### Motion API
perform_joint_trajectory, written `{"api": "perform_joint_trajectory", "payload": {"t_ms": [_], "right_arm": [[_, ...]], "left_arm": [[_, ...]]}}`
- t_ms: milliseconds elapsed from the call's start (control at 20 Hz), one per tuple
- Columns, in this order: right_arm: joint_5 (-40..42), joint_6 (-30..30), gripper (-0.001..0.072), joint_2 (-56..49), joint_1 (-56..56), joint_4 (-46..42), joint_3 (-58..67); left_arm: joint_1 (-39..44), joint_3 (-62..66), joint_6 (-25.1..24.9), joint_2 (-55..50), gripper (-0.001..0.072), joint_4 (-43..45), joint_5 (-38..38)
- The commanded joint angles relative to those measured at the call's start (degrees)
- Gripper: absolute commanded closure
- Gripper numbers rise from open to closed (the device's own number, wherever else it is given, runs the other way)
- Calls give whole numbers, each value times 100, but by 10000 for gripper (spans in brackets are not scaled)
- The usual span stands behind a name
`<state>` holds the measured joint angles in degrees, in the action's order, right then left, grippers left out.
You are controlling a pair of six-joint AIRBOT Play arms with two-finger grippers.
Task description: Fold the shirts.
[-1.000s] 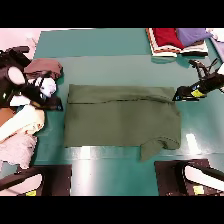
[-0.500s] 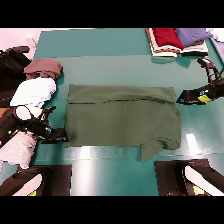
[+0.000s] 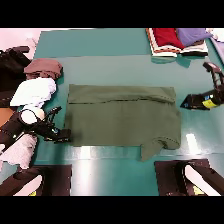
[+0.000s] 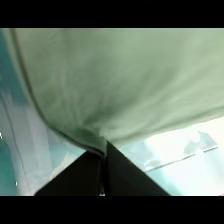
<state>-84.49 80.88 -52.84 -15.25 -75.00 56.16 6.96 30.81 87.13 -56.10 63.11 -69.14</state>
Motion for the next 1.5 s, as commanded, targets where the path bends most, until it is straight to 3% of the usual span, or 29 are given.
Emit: {"api": "perform_joint_trajectory", "payload": {"t_ms": [0, 50, 150, 300, 550, 600, 700, 800, 850, 1200, 1300, 1450], "right_arm": [[-483, 17, 260, 328, -739, -221, -944], [-514, 42, 246, 439, -1023, -310, -1362], [-520, 74, 107, 498, -1360, -304, -2061], [-402, 74, 120, 232, -1296, -251, -2745], [251, 181, 162, -503, -636, -20, -2852], [380, 181, 194, -605, -538, 116, -2852], [492, 177, 400, -754, -350, 245, -2850], [391, 166, 659, -723, -175, 142, -2745], [238, 155, 691, -592, -111, 129, -2603], [-1178, 164, 692, 977, 116, -667, -1320], [-1095, 304, 692, 1139, 118, -662, -968], [-848, 306, 693, 684, 122, -647, -280]], "left_arm": [[55, 372, -63, 116, 682, 85, -39], [55, 444, -63, 166, 682, 79, -48], [55, 479, -68, 223, 682, 79, -15], [55, 479, -173, 223, 681, 74, -15], [55, 479, -173, 223, 682, 74, 17], [55, 479, -170, 223, 681, 74, 20], [55, 479, -181, 223, 681, 81, 35], [55, 487, -315, 223, 682, 96, -92], [55, 551, -352, 229, 682, 122, -330], [55, 636, 133, 1845, 682, 831, -1589], [55, 717, 101, 1840, 682, 837, -1349], [55, 1008, 92, 1834, 682, 883, -225]]}}
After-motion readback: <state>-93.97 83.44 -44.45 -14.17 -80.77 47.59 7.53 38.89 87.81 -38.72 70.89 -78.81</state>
